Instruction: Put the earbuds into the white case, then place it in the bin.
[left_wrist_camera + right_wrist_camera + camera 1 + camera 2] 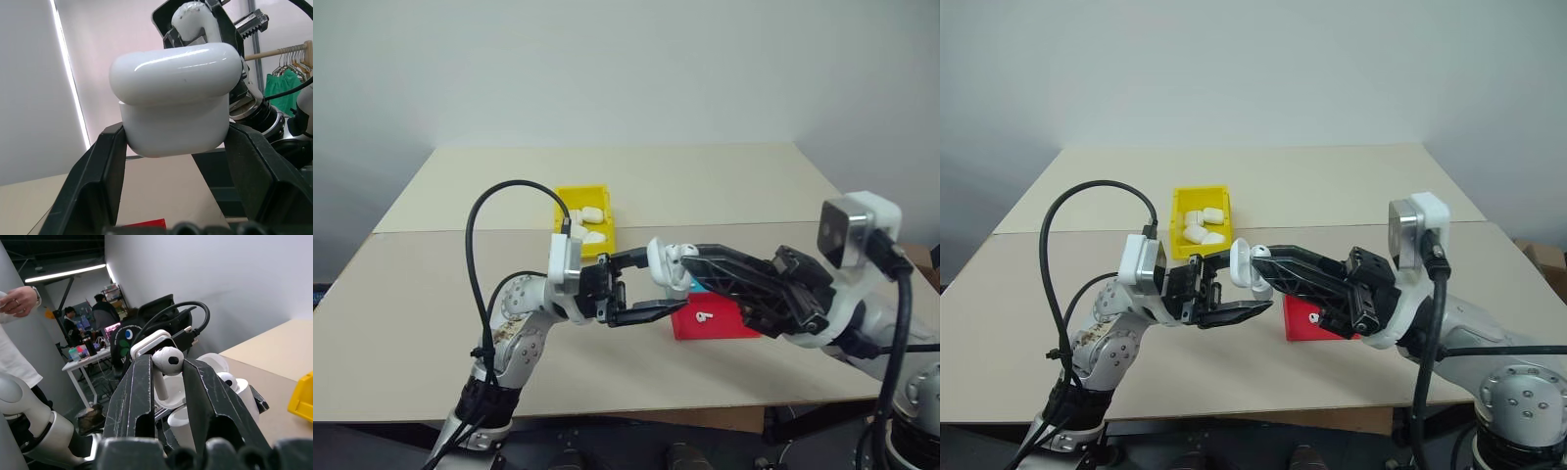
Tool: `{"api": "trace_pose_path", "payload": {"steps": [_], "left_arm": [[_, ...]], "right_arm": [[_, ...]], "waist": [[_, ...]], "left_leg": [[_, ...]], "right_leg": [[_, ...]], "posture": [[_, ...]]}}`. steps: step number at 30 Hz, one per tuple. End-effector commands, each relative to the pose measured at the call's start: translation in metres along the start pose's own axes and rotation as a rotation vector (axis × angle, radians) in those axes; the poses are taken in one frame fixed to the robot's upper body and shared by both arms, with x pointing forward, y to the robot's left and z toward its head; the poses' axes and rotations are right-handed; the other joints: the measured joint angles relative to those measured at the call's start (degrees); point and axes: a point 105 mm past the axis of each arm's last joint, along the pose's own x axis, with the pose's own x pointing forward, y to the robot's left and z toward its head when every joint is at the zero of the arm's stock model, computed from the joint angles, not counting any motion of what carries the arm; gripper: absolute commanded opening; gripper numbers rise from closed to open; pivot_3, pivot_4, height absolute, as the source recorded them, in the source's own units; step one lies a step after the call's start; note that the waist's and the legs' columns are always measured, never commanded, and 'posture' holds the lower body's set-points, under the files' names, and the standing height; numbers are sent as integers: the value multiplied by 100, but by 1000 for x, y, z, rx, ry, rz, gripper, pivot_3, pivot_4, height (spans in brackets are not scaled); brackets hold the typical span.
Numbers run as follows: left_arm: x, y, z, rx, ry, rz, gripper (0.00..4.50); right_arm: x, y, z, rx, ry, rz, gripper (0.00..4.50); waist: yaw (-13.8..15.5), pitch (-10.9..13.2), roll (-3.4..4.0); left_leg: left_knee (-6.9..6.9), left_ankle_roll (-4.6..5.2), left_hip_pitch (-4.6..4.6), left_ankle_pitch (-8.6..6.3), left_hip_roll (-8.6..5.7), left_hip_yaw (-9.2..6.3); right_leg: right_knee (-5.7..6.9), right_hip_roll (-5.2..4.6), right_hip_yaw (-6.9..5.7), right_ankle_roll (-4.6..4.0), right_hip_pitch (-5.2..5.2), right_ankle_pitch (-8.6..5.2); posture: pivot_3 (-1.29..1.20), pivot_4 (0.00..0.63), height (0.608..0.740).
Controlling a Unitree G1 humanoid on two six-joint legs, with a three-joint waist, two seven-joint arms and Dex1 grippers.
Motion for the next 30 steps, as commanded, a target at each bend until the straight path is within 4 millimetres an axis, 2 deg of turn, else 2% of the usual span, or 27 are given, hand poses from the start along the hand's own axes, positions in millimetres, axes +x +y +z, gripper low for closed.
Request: {"api": "trace_pose_path", "payload": {"steps": [1, 30], "left_arm": [[2, -4, 4, 34, -9, -8, 2779], [3, -4, 4, 45, -12, -3, 2779]], "right_arm": [[2, 3, 2, -37, -11, 12, 876], [-3, 4, -8, -178, 20, 6, 876]], "waist": [[0, 0, 0], [25, 2, -3]], "left_leg": [[0, 0, 0, 0, 0, 0], [0, 0, -4, 0, 0, 0]], "right_leg": [[0, 0, 0, 0, 0, 0], [-8, -1, 0, -5, -2, -5]], "posture": [[0, 150, 740], [0, 150, 740]]}}
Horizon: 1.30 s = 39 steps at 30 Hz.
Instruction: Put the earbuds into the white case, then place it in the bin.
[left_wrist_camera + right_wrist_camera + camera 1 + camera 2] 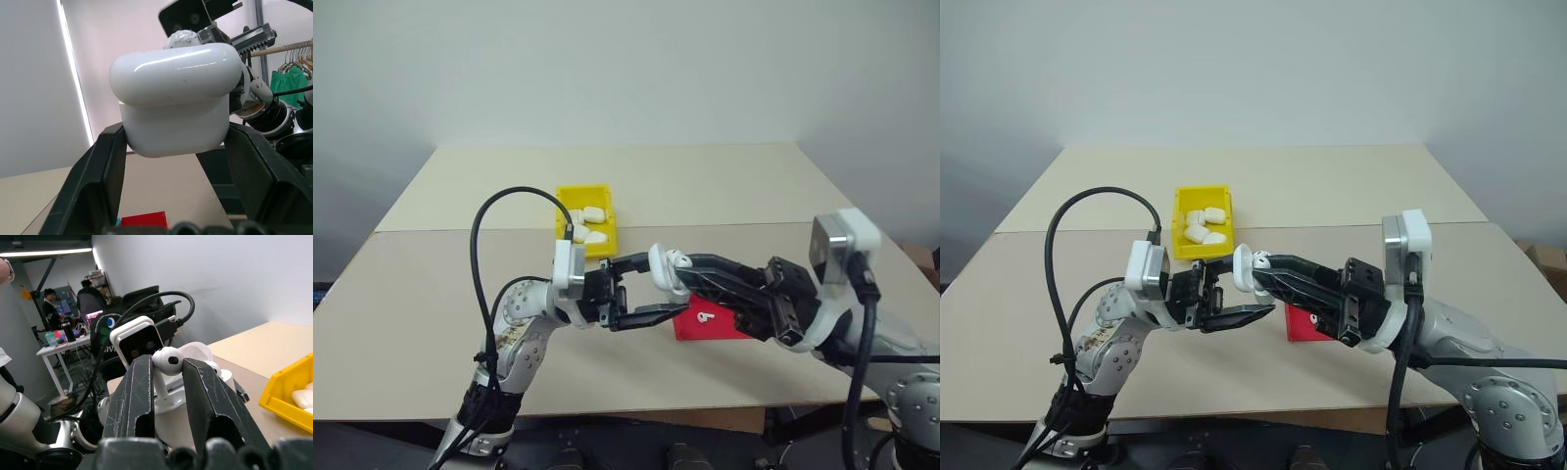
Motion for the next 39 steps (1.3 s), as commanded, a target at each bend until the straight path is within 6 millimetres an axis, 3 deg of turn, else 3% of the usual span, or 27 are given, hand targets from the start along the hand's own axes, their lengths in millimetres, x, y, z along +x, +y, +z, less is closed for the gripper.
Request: {"api": "trace_pose_path", "payload": {"steps": [1, 5, 10, 18, 22, 25, 28, 33, 39], "left_arm": [[4, -1, 10, 51, -26, -19, 2779], [4, -1, 10, 53, -26, -20, 2779], [4, -2, 10, 52, -23, -23, 2779], [0, -2, 7, 49, -1, -22, 2779], [-2, 0, 2, 52, 22, -28, 2779], [-2, 1, -4, 40, 55, -50, 2779], [-2, 5, -10, 32, 79, -65, 2779], [3, 13, -17, 41, 87, -79, 2779], [6, 15, -19, 62, 84, -88, 2779]], "right_arm": [[1, 9, 4, -60, -7, 34, 876], [2, 8, 1, -92, 11, 19, 876], [1, 10, -1, -122, 20, 30, 2220], [-9, 10, 6, -158, 16, 31, 2220], [-19, 1, 26, -214, 26, 17, 2220], [-10, -9, 48, -308, 87, 27, 2220], [7, -15, 57, -336, 157, 65, 1635], [35, -12, 46, -351, 294, 214, 27], [50, -20, 33, -402, 404, 249, 27]], "waist": [[1, 0, 0], [1, 0, 0], [5, 0, -1], [9, 1, -2], [22, 2, -3], [-20, 3, -2], [-27, 3, -2], [-14, 3, -2], [44, 3, -2]], "left_leg": [[0, 0, 0, 0, 0, 0], [0, 0, 0, 0, 0, 0], [0, 0, -1, 0, 0, 0], [0, 0, -1, 0, 0, 0], [0, 0, -2, 0, -3, 2], [1, 0, 1, 0, -3, 6], [-2, 0, 5, 0, -1, 4], [-5, 1, -36, 1, -1, 4], [-6, 4, -76, -1, -2, 3]], "right_leg": [[0, 0, 0, -2, 0, -1], [-1, 0, 0, -5, 0, -3], [-2, 0, 0, -4, -1, -3], [-2, 0, 0, -6, -1, -4], [-5, -4, 0, -7, -1, -5], [-4, -4, 3, -16, -2, -9], [-3, -1, 3, -20, -4, -10], [-4, -2, 2, 3, -45, 8], [-3, -2, 0, -23, -81, 37]], "posture": [[0, 150, 740], [0, 150, 740], [0, 150, 740], [0, 150, 740], [0, 150, 740], [0, 150, 740], [0, 150, 740], [0, 150, 740], [0, 150, 740]]}}
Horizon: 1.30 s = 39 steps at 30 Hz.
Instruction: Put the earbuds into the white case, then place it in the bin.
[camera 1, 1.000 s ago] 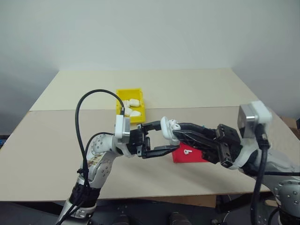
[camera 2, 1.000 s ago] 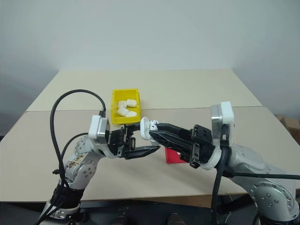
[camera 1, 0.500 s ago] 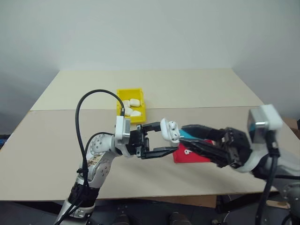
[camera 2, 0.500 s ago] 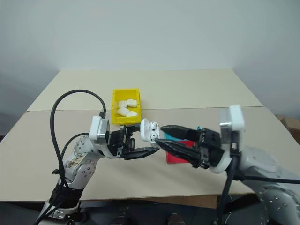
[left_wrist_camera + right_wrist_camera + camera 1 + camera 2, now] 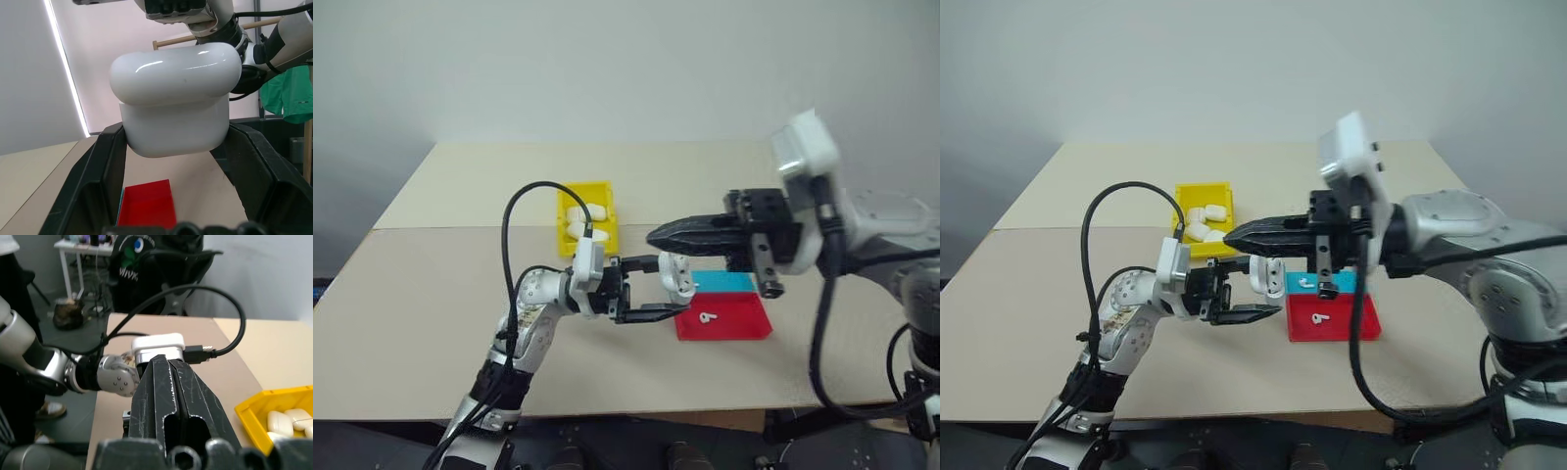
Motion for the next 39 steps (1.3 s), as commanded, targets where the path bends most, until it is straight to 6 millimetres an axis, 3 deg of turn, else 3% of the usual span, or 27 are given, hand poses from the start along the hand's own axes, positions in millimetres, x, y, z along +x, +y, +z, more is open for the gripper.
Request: {"api": "trace_pose_path", "payload": {"steps": [1, 7, 18, 29, 33, 36, 39], "left_arm": [[3, -1, 8, 49, -19, -16, 2779], [1, -3, 9, 56, -15, 2, 2779], [-5, -4, 14, 59, -31, 34, 2779], [-8, -2, 13, 72, -7, 81, 2779], [-13, 40, 16, 138, 142, 393, 2779], [-23, 94, 18, 269, 257, 780, 2779], [-34, 128, 13, 328, 387, 1002, 2779]], "right_arm": [[4, -4, -1, -50, 50, 8, 27], [10, -1, -20, -83, 137, 54, 27], [-6, -4, -34, -90, 206, 23, 27], [-34, -10, 20, -110, -80, -60, 27], [-54, -28, 20, -57, -145, -280, 27], [-63, -31, 5, 19, -184, -398, 27], [-63, -29, -7, 88, -225, -467, 27]], "waist": [[27, 0, 0], [51, 0, 0], [78, 0, 0], [84, 0, 0], [100, 0, -1], [141, -1, -3], [151, -1, -3]], "left_leg": [[0, 0, -2, 0, -1, 1], [2, 0, 5, 0, -1, 0], [6, 1, 9, 0, -1, 0], [7, 1, 16, 0, -1, 0], [8, 1, 20, 1, -1, -1], [11, 4, 23, 2, -3, -2], [15, 4, 21, 3, -9, -3]], "right_leg": [[0, -2, 0, 0, -1, 0], [9, 0, 0, 1, -1, -1], [12, 0, 0, 1, 2, 0], [15, 1, 1, 0, 8, 1], [17, 1, 1, 1, 15, 1], [17, 0, 0, 8, 21, 2], [11, -3, 1, 13, 26, 7]], "posture": [[0, 150, 740], [0, 150, 740], [0, 150, 740], [0, 150, 740], [0, 150, 740], [0, 150, 740], [0, 150, 740]]}}
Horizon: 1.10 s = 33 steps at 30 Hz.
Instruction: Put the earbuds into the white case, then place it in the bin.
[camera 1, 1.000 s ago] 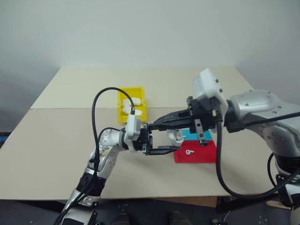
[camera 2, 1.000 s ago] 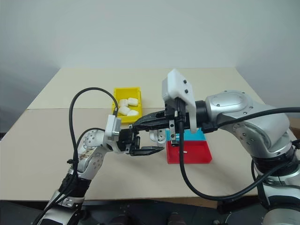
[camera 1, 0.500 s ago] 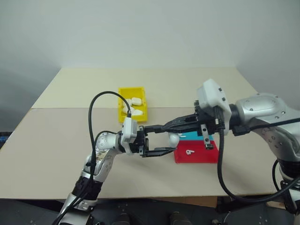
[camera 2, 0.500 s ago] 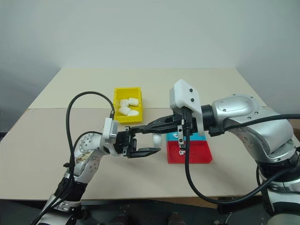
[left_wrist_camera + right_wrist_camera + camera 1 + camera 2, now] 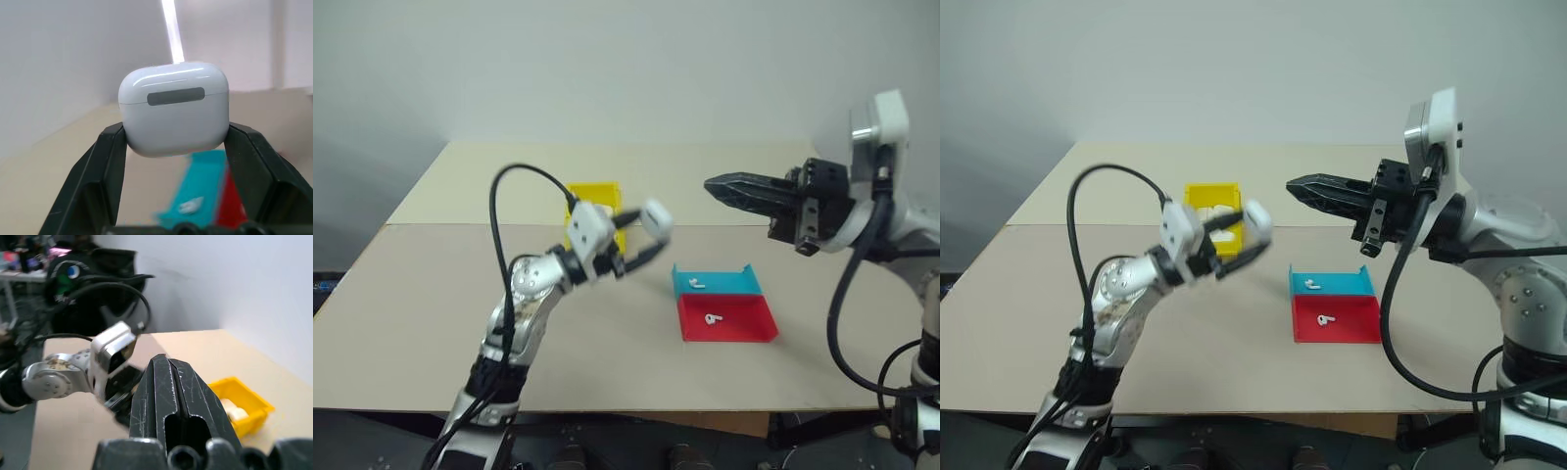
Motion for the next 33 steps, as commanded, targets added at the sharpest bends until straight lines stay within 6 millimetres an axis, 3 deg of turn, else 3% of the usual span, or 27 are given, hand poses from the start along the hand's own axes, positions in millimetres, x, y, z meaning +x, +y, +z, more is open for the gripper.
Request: {"api": "trace_pose_path", "payload": {"steps": [1, 3, 6, 11, 15, 16, 20, 24, 26, 28, 33], "left_arm": [[17, 37, -17, 91, 187, 247, 2779], [23, 60, -30, 0, 270, 448, 2779], [25, 73, -47, -18, 337, 635, 2779], [34, 68, -66, 9, 388, 624, 2779], [32, 68, -82, 6, 439, 624, 4047], [32, 69, -83, 13, 439, 633, 4396], [31, 74, -82, -17, 422, 671, 4455], [32, 72, -57, -296, 206, 577, 4455], [23, 69, -46, -379, 113, 502, 4455], [4, 64, -39, -341, 73, 400, 4455], [-70, 39, -24, -301, 85, 41, 4455]], "right_arm": [[-4, 5, 1, 18, -58, -78, 27], [-2, 8, -11, 65, -49, -103, 27], [2, 16, -21, 81, -14, -100, 27], [-3, 13, -27, 70, 45, -129, 27], [-5, 7, -28, 70, 59, -174, 0], [-5, 7, -28, 70, 61, -179, 0], [-4, 7, -31, 75, 75, -188, 0], [-6, 8, -36, 70, 109, -185, 0], [-10, 8, -41, 48, 151, -177, 0], [-20, 9, -50, -8, 231, -166, 0], [-62, 11, -72, -237, 423, -74, 0]], "waist": [[-12, 0, 0], [-42, 0, 1], [-77, 0, 0], [-66, 1, -1], [-55, 1, -1], [-57, 1, -1], [-60, 1, -1], [-62, 1, -1], [-67, 0, 1], [-75, -2, 3], [-136, -2, 4]], "left_leg": [[-2, 0, -2, 0, -2, 2], [-4, 0, -4, 0, -2, 0], [-4, 0, -9, 0, -2, 1], [-9, 0, -10, 0, -3, 0], [-8, -1, -12, 0, -5, 1], [-8, -1, -13, 0, -5, 0], [-9, -1, -14, 0, -5, 1], [-9, -1, -17, 1, -5, 0], [-9, -2, -19, 1, -5, 1], [-11, -2, -17, 1, -4, 2], [-23, -2, -4, 0, -1, 2]], "right_leg": [[0, -1, 3, -1, -5, 1], [1, 2, 2, -1, -10, 1], [-1, -1, 3, 3, -12, 0], [0, 1, 2, 1, -16, 0], [-1, -1, 2, 0, -15, 1], [-1, -1, 2, 0, -16, 1], [-1, -1, 2, 0, -16, 1], [-1, -2, 1, 0, -17, 2], [-1, -4, 1, -1, -19, 2], [-2, -4, 1, -2, -16, 2], [5, 0, 2, -4, -20, -2]], "posture": [[0, 150, 740], [0, 150, 740], [0, 150, 740], [0, 150, 740], [0, 150, 740], [0, 150, 740], [0, 150, 740], [0, 150, 740], [0, 150, 740], [0, 150, 740], [0, 150, 740]]}}
